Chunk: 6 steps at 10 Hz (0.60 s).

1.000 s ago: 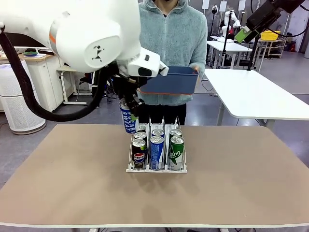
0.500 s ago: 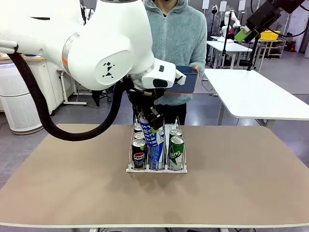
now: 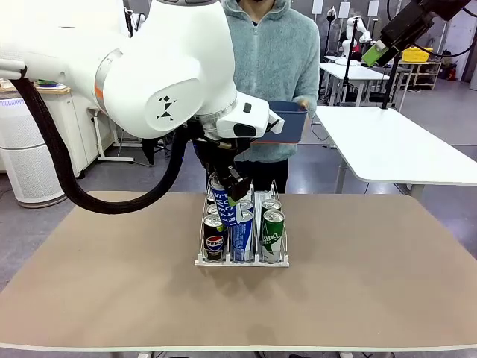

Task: Fill the beverage cans into the dispenser.
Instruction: Place the picked Ionic drink in the line of the Automatic Can Dispenser with the same cans.

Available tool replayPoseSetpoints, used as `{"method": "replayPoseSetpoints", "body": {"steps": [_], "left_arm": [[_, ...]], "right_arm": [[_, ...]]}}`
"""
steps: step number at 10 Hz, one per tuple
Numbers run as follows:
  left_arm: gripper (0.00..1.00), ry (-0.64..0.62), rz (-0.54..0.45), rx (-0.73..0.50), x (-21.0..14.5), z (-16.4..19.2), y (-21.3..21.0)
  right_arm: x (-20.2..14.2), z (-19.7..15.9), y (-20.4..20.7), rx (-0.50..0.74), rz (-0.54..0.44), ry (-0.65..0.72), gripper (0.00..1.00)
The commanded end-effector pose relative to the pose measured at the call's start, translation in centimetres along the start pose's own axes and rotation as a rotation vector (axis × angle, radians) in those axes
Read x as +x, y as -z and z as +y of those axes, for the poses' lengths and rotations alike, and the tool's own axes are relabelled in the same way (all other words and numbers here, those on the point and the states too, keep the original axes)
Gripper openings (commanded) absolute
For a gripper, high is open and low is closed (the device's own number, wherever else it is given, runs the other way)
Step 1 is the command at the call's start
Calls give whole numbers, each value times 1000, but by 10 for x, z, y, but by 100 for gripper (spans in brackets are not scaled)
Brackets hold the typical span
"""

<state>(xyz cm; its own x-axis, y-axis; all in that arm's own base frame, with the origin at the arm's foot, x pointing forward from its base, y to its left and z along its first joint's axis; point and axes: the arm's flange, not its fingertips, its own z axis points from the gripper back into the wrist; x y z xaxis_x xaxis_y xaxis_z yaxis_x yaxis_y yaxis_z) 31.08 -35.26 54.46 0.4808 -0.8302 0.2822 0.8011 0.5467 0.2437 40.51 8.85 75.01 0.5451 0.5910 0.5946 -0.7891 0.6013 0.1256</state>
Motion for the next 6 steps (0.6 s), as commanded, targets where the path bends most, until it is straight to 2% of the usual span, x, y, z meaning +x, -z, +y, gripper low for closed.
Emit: {"method": "replayPoseSetpoints", "body": {"steps": [1,4,6], "left_arm": [[57,4,-29,-29,6,-1,14],[57,3,-73,-71,18,-15,45],[57,19,-67,-99,17,-19,64]], "right_arm": [[-1,0,1,4,2,0,100],[-1,0,1,4,2,0,100],[-1,0,1,4,2,0,100]]}}
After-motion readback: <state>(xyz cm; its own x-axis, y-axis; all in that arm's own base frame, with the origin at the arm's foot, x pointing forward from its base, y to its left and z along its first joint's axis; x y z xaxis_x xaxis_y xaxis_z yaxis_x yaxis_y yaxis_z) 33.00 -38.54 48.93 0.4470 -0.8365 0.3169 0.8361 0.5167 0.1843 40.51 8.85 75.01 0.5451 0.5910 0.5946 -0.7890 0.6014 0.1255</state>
